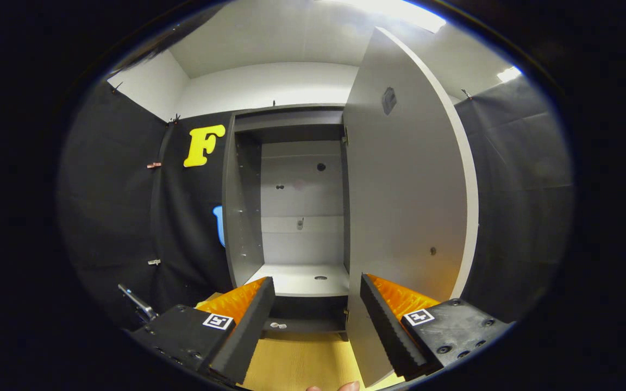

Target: Open the cabinet door with the right hand, grasp the bottle in the cabinet with the left hand and place it on the coaster, then close the cabinet door with the right hand.

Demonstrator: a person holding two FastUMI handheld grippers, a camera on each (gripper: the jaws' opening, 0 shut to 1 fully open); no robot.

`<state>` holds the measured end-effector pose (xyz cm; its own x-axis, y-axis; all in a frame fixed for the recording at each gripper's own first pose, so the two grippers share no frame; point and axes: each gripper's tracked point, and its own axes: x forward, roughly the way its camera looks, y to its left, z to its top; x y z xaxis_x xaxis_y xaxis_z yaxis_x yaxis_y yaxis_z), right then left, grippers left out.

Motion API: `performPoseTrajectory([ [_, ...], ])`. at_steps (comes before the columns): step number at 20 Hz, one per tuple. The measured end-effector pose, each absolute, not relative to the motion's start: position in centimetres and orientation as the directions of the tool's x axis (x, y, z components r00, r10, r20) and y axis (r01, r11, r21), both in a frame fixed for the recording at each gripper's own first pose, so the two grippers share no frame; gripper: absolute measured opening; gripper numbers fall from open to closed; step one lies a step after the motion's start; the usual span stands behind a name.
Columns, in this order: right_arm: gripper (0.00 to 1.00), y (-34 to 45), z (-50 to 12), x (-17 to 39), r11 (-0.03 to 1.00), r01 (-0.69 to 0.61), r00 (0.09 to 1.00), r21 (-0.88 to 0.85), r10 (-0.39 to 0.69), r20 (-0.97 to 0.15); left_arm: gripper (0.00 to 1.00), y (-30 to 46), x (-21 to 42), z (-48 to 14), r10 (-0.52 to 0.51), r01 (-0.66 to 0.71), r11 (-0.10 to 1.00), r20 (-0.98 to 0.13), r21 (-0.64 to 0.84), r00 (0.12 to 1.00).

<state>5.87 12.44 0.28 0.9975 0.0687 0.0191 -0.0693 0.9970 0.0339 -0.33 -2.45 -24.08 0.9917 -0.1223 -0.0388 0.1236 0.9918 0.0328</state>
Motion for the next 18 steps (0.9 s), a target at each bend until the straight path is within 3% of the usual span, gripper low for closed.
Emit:
performPoseTrajectory([
  [10,0.98,9.9,0.3,3.9,1.000,0.009,1.000,0.030,-0.009,0.008,0.77,-1.4,-2.2,-33.6,-0.162,0.164,0.986,-0.090,0.012,0.983],
  [18,0.98,7.7,-0.4,3.5,0.995,0.102,0.994,-0.006,-0.102,-0.029,0.78,0.4,-2.3,-39.6,-0.110,0.104,0.994,-0.166,-0.040,0.980],
])
